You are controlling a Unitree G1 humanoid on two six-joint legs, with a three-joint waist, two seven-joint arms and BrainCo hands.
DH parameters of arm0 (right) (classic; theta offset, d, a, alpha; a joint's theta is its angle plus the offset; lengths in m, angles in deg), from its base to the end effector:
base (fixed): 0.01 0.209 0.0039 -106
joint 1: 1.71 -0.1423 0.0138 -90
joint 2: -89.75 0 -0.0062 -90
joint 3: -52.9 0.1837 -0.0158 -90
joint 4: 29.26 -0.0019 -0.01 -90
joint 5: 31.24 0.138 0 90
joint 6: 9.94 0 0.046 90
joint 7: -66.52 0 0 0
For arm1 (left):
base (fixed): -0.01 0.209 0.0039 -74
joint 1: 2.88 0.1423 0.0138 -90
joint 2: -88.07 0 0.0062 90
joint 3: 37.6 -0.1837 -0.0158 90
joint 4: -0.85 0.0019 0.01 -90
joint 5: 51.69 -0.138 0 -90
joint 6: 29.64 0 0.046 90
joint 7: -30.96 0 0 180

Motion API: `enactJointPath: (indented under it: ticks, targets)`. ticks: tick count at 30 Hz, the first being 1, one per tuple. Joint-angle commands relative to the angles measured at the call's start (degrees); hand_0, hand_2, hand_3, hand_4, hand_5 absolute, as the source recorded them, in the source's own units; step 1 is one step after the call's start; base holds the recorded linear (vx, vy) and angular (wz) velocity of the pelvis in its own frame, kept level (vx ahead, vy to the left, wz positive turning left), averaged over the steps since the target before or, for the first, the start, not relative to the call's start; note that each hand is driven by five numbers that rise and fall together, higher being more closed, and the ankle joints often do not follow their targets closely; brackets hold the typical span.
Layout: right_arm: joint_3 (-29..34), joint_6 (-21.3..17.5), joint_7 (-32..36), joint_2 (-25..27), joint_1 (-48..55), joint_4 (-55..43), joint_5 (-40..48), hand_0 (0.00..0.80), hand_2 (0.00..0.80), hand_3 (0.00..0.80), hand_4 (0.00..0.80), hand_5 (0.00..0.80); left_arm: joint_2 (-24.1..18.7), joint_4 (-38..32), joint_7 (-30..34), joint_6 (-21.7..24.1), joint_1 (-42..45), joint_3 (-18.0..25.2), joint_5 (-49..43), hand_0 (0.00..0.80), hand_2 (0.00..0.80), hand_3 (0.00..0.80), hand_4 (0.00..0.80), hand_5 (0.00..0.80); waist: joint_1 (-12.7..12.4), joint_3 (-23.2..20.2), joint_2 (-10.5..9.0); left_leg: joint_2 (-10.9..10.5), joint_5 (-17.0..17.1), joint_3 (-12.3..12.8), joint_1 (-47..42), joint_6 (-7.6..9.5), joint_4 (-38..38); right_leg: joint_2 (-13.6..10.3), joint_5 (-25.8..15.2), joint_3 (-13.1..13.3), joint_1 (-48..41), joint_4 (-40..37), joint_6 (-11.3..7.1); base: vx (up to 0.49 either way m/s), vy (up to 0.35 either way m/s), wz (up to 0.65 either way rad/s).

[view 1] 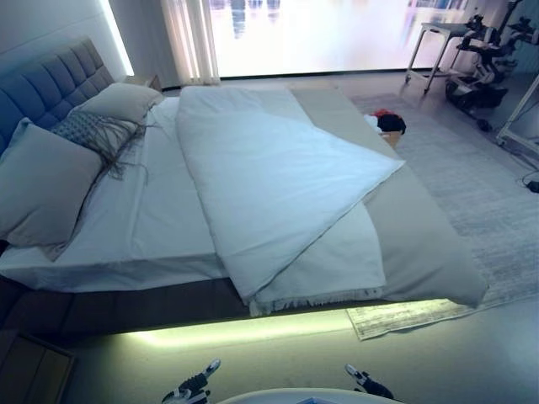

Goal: Make the bed neatly

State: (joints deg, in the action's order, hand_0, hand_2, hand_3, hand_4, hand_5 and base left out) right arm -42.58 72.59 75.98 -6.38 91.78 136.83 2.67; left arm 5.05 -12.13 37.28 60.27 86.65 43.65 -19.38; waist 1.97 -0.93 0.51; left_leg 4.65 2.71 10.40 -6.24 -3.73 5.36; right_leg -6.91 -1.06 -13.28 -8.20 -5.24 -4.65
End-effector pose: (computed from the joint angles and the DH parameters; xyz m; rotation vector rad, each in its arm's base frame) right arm 0.0363 -0.2096 -0.1243 0.3547 1.1633 -0.3141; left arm 0.0541 0.1986 -0.1253 -0.3105 1.2789 0.2563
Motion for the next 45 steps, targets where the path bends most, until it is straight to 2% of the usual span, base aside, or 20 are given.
enactJointPath:
  ticks: [1,7,11,14,21,27,31,35,37,39,40,41,44,45]
  targets:
    - [-0.31,-0.17,-0.11,-1.96,-5.60,2.54,-0.20,0.000,0.000,0.000,0.000,0.000,1.99,2.65,1.28,0.03,-3.29,0.01,0.34,0.000,0.000,0.000,0.000,0.000,-1.75,1.98,-0.49,-1.56,-3.28,-0.59,-1.01,2.16,-0.36,-1.30,-2.70,-1.03,0.89,0.24,-1.02,0.000,0.000,0.00]
    - [0.19,0.50,-1.56,-1.56,-5.40,3.16,-0.99,0.000,0.000,0.000,0.000,0.000,2.59,2.69,2.06,-0.41,-3.30,-0.88,-1.22,0.000,0.000,0.000,0.000,0.000,-1.40,2.31,-0.52,-1.64,-3.37,-0.31,-1.11,2.37,-0.36,-1.29,-2.88,-0.79,0.98,0.24,-1.08,0.000,0.000,0.00]
    - [0.20,1.06,-1.19,-1.38,-5.58,3.82,-1.17,0.000,0.000,0.000,0.000,0.000,2.52,2.66,-0.49,-0.86,-3.75,-2.22,-5.28,0.000,0.000,0.000,0.000,0.000,-1.33,2.55,-0.79,-1.61,-3.47,-0.01,-1.26,2.43,-0.36,-1.27,-2.96,-0.64,0.96,0.24,-1.15,0.000,0.000,0.00]
    - [-0.27,0.79,-0.31,-1.42,-5.58,3.95,-0.66,0.000,0.000,0.000,0.000,0.000,2.21,3.02,-4.01,-2.85,-4.19,-3.20,-8.48,0.000,0.000,0.000,0.000,0.000,-1.27,2.62,-0.97,-1.64,-3.47,0.20,-1.34,2.49,-0.36,-1.25,-3.07,-0.58,1.00,0.24,-1.24,0.000,0.000,0.00]
    - [-1.07,1.25,0.34,-1.90,-5.89,3.80,-0.42,0.000,0.000,0.000,0.000,0.000,2.29,3.65,-5.16,-3.33,-4.42,-2.99,-8.20,0.000,0.000,0.000,0.000,0.000,-1.15,2.92,-1.24,-1.88,-3.65,0.65,-1.77,2.62,-0.36,-1.45,-3.34,-0.47,0.90,0.24,-1.50,0.018,0.024,0.00]
    - [-0.92,1.76,-1.00,-1.95,-5.90,4.08,-0.73,0.000,0.000,0.000,0.000,0.000,2.47,3.73,-5.68,-3.80,-4.19,-2.62,-6.56,0.000,0.000,0.000,0.000,0.000,-1.32,3.24,-1.43,-2.56,-3.79,0.91,-1.98,3.09,-0.36,-2.26,-3.74,-0.89,0.76,0.24,-1.94,0.040,0.072,0.00]
    - [0.11,2.52,-2.10,-1.72,-6.27,3.91,2.20,0.000,0.000,0.000,0.000,0.000,2.15,4.00,-9.35,-4.56,-4.43,-2.41,-8.53,0.000,0.000,0.000,0.000,0.000,-1.34,3.77,-1.40,-3.49,-3.81,0.95,-2.04,3.86,-0.36,-3.47,-4.12,-0.91,1.00,1.10,-2.58,0.051,0.141,-0.01]
    - [1.84,2.13,-2.21,-0.70,-6.70,3.75,3.67,0.000,0.000,0.000,0.000,0.000,1.48,4.06,-7.91,-2.37,-5.71,-2.32,-6.79,0.000,0.000,0.000,0.000,0.000,-0.66,4.92,-0.88,-4.98,-3.81,-0.02,-1.27,6.01,-0.36,-5.71,-3.83,2.03,5.27,11.81,-3.07,0.043,0.219,0.01]
    - [3.10,1.38,-2.80,0.35,-6.83,2.92,6.27,0.000,0.000,0.000,0.000,0.000,0.96,3.27,-7.01,-2.89,-6.49,-2.53,-3.22,0.000,0.000,0.000,0.000,0.000,0.35,6.58,0.51,-5.41,-3.23,-1.16,-0.74,7.04,-0.36,-6.71,-6.37,5.13,12.02,25.87,-2.45,0.018,0.280,0.08]
    - [4.76,1.53,-1.82,1.60,-6.51,2.45,8.36,0.000,0.000,0.000,0.000,0.000,0.79,3.45,-6.22,-2.07,-6.84,-2.66,-3.01,0.000,0.000,0.000,0.000,0.000,1.36,8.69,0.92,-5.99,-3.72,-2.35,-1.04,7.40,-0.84,-5.48,-9.78,6.49,18.68,33.95,-2.05,0.083,0.187,0.26]
    - [5.11,1.59,-1.48,1.83,-6.35,2.45,8.67,0.000,0.000,0.000,0.000,0.000,0.77,3.38,-6.02,-2.23,-6.81,-2.66,-2.97,0.000,0.000,0.000,0.000,0.000,1.62,9.17,0.81,-6.19,-4.01,-2.62,-1.29,7.42,-0.91,-5.14,-10.61,6.75,20.07,34.93,-2.10,0.179,0.071,0.59]
    - [5.47,1.43,-0.61,2.02,-6.03,2.72,9.00,0.000,0.000,0.000,0.000,0.000,0.64,3.49,-5.80,-1.77,-6.65,-2.55,-2.96,0.000,0.000,0.000,0.000,0.000,2.46,9.80,0.20,-6.76,-4.71,-3.53,-2.33,7.29,-0.77,-3.28,-11.33,5.90,22.66,32.65,-2.54,0.242,-0.014,0.69]
    - [5.99,1.69,-0.01,1.61,-5.67,3.29,8.80,0.000,0.000,0.000,0.000,0.000,0.60,3.79,-4.42,-0.57,-6.33,-1.93,-4.65,0.000,0.000,0.000,0.000,0.000,3.06,10.19,-1.32,-7.37,-6.74,-4.60,-4.26,6.34,-0.47,-3.54,-11.62,2.22,23.64,19.31,-3.37,0.319,-0.146,0.51]
    - [6.43,1.63,-0.20,1.21,-5.97,3.63,9.11,0.000,0.000,0.000,0.000,0.000,0.85,4.01,-4.82,-0.45,-6.55,-2.02,-4.80,0.000,0.000,0.000,0.000,0.000,3.37,10.33,-1.71,-7.31,-7.70,-4.98,-4.65,5.99,-0.71,-3.16,-11.74,2.42,24.20,12.09,-3.85,0.280,-0.224,0.63]
